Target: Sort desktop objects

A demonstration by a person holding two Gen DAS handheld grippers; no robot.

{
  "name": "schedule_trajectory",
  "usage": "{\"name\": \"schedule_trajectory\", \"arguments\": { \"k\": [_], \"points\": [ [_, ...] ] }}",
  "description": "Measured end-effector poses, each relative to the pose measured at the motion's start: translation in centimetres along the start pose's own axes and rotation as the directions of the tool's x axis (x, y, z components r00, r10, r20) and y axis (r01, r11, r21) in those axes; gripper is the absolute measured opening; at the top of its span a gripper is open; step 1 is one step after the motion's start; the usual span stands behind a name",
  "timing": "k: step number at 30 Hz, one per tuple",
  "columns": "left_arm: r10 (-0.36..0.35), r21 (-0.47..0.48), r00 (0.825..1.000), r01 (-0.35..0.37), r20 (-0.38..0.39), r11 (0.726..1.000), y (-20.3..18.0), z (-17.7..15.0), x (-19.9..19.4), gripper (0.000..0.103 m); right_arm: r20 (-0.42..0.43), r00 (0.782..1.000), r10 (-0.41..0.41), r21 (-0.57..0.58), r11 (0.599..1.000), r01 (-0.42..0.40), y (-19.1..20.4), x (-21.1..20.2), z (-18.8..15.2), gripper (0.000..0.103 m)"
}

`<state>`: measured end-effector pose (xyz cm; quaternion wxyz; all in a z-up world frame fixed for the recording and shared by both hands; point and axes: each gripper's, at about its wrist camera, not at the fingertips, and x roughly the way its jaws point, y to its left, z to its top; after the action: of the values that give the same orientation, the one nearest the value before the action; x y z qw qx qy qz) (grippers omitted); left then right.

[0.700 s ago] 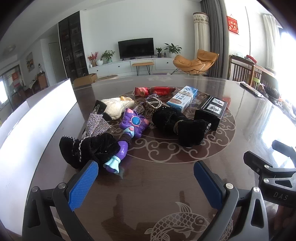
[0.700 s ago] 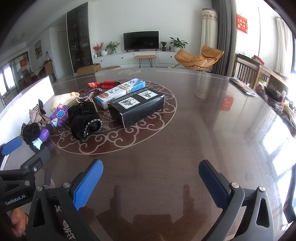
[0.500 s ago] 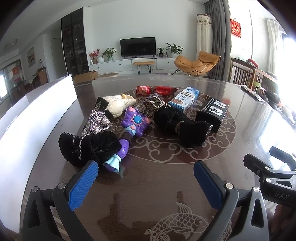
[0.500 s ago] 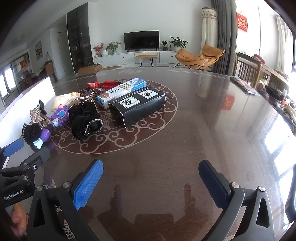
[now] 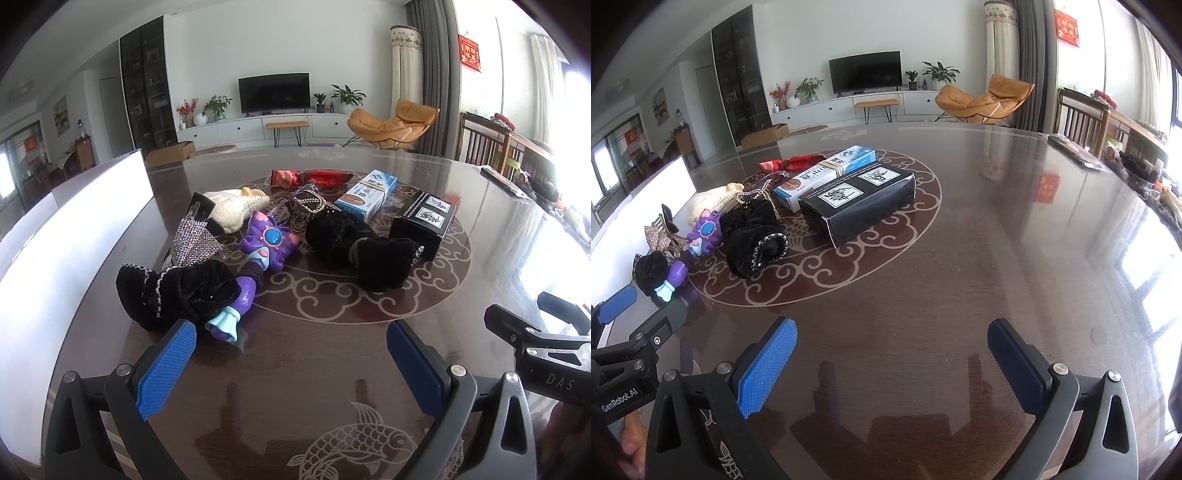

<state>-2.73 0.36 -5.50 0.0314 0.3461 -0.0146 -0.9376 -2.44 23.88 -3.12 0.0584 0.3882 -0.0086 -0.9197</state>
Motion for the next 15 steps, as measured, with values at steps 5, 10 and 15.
{"name": "schedule_trajectory", "arguments": {
  "k": [5,10,15],
  "points": [
    [0.001,0.001,1.0,-0.001,0.001,1.0,-0.03,-0.01,0.03,0.103,-0.008,1.0,-0.005,0.001,1.0,0.005,-0.02,0.19,0.04,0.103],
    [0.001,-0.002,1.0,-0.001,-0.001,1.0,-0.09,0.01,0.02,0.103,-0.012,1.0,-0.009,0.0,1.0,0.009,0.04,0.2,-0.01,0.103],
    [0.002,-0.007,1.0,-0.002,-0.008,1.0,-0.03,0.02,0.09,0.103,-0.009,1.0,-0.009,0.002,1.0,0.009,-0.03,0.23,0.02,0.103]
  ]
}}
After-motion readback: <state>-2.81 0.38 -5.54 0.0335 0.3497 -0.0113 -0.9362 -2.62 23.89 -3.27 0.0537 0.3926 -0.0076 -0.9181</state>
